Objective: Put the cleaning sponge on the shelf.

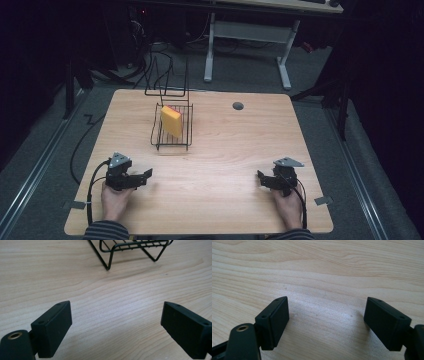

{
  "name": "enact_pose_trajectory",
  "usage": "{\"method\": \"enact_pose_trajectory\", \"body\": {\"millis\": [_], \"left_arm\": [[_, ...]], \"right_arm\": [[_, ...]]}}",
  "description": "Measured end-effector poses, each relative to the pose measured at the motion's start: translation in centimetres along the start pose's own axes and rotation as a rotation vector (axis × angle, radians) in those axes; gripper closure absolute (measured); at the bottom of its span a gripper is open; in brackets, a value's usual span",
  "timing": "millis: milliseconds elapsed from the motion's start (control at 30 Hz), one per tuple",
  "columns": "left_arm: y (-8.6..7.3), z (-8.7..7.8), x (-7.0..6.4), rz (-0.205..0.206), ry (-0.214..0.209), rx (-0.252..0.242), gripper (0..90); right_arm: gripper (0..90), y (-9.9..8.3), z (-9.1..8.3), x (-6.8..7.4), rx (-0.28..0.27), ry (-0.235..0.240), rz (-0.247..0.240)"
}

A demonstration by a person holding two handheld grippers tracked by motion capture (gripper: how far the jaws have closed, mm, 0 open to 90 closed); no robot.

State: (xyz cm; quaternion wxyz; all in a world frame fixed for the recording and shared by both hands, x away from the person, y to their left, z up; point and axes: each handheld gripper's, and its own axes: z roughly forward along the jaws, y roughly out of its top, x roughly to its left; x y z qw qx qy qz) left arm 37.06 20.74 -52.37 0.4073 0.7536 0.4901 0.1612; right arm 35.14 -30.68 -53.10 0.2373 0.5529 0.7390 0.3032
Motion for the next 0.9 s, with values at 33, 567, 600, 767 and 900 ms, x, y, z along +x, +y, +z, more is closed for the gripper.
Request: {"method": "enact_pose_trajectory", "body": {"millis": [33, 567, 600, 767, 900], "left_arm": [[-0.1, 0.1, 0.0, 0.008, 0.009, 0.007, 10.8], [-0.8, 1.4, -0.7, 0.091, 0.12, 0.085, 12.3], [-0.8, 1.4, -0.7, 0.092, 0.117, 0.086, 12.7], [-0.8, 1.4, -0.7, 0.089, 0.114, 0.085, 13.2], [-0.8, 1.4, -0.7, 0.088, 0.113, 0.085, 13.2]], "right_arm": [[20.4, 0.0, 0.0, 0.0, 0.0, 0.0, 0.0], [20.4, 0.0, 0.0, 0.0, 0.0, 0.001, 0.0], [20.4, 0.0, 0.0, 0.0, 0.0, 0.001, 0.0], [20.4, 0.0, 0.0, 0.0, 0.0, 0.001, 0.0], [20.4, 0.0, 0.0, 0.0, 0.0, 0.001, 0.001]]}}
